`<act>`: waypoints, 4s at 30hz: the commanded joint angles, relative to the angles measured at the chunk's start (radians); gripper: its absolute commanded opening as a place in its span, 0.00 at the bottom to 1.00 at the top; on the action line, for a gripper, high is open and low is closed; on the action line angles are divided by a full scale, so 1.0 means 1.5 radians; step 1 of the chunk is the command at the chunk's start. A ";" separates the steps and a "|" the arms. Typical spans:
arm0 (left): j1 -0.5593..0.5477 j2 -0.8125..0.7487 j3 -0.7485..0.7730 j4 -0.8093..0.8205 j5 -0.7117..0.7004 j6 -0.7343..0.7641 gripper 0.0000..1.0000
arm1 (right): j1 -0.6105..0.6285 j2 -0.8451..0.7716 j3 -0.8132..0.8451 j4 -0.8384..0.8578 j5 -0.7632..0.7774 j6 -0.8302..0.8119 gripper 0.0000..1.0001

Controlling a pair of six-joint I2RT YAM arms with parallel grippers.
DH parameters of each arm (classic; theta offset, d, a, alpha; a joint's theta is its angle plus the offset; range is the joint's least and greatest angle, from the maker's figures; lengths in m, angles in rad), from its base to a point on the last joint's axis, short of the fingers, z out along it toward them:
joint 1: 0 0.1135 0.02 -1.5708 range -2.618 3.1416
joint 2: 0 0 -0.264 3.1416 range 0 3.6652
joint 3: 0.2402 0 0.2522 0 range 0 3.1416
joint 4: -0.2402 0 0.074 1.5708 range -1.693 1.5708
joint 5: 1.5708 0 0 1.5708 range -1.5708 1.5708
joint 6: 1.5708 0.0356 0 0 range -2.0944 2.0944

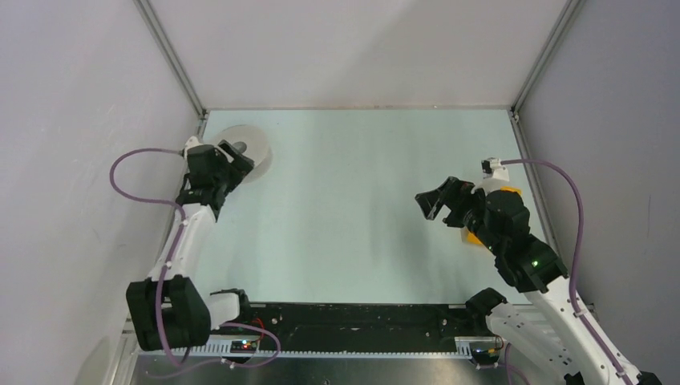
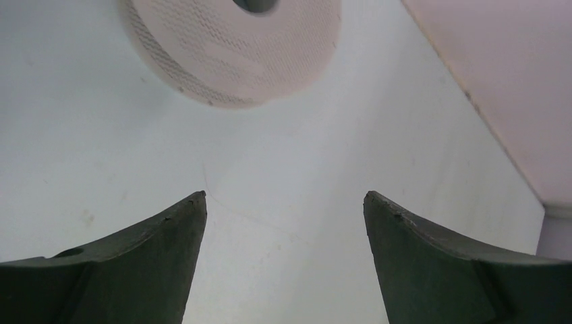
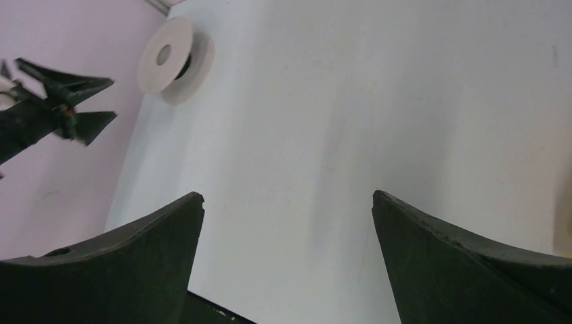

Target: Wrap the cables

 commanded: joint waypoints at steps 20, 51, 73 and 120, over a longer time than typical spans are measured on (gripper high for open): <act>0.187 0.378 -0.036 0.523 0.127 -0.189 0.83 | 0.001 -0.094 -0.068 0.195 -0.196 -0.017 0.95; 0.216 0.516 -0.047 0.924 0.262 -0.360 0.02 | 0.009 -0.179 -0.114 0.209 -0.155 -0.006 0.94; 0.106 0.169 0.097 0.290 0.084 0.039 0.00 | 0.007 -0.119 -0.133 0.103 -0.038 0.014 0.93; -0.585 0.109 0.221 -0.216 0.003 0.401 0.13 | -0.477 0.073 -0.141 -0.063 0.048 0.153 0.66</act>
